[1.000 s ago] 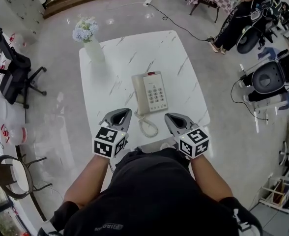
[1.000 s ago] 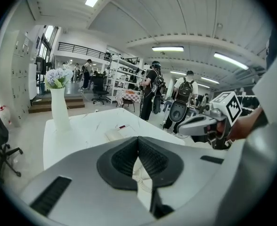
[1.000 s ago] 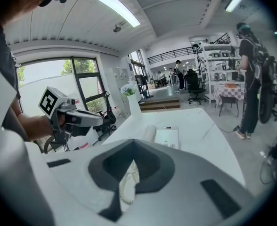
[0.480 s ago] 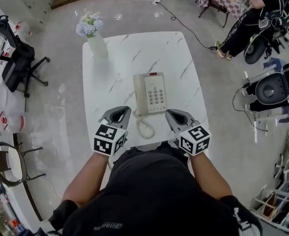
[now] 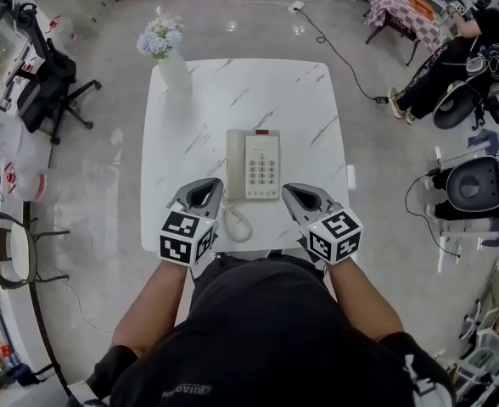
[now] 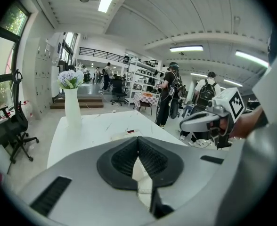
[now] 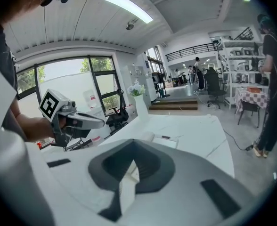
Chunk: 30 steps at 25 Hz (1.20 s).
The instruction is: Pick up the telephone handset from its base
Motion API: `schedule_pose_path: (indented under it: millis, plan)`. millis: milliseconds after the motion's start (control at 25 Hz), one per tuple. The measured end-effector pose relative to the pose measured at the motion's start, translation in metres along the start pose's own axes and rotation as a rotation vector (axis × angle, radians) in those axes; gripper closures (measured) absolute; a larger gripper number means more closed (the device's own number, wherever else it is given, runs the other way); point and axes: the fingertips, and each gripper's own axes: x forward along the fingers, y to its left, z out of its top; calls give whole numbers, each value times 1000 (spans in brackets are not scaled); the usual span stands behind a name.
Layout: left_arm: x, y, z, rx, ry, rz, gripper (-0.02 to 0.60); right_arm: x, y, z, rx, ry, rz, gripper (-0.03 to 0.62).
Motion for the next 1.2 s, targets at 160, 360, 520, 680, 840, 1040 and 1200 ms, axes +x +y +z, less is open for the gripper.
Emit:
schedule_pose_path:
  millis: [160,360,520,680,840,1040,1200]
  plan:
    - [2,-8,-4,-19,3,36,580,-3,-7,-3,-11,7,33,592]
    - [5,-16,-2,-18,5,58,580,-4,-17,-1,-12,3,56,592]
    - [5,-17,-1,-16,8,71,580,-2,-16,-2,-7,1,72,592]
    - [4,-16,-1,-14,13,77,578,-1,-16,-2,-2,-1,77,592]
    - [3,-16,-1,-7,15,80,578,-1,-14,-3,0,-3,77,592]
    - [6,-17,-1,-11,24,62,486,-2,-14,-2,1,-4,73,592]
    - [8,-18,0,-1,30,56,419,-3,-14,-2,5,-7,67,592]
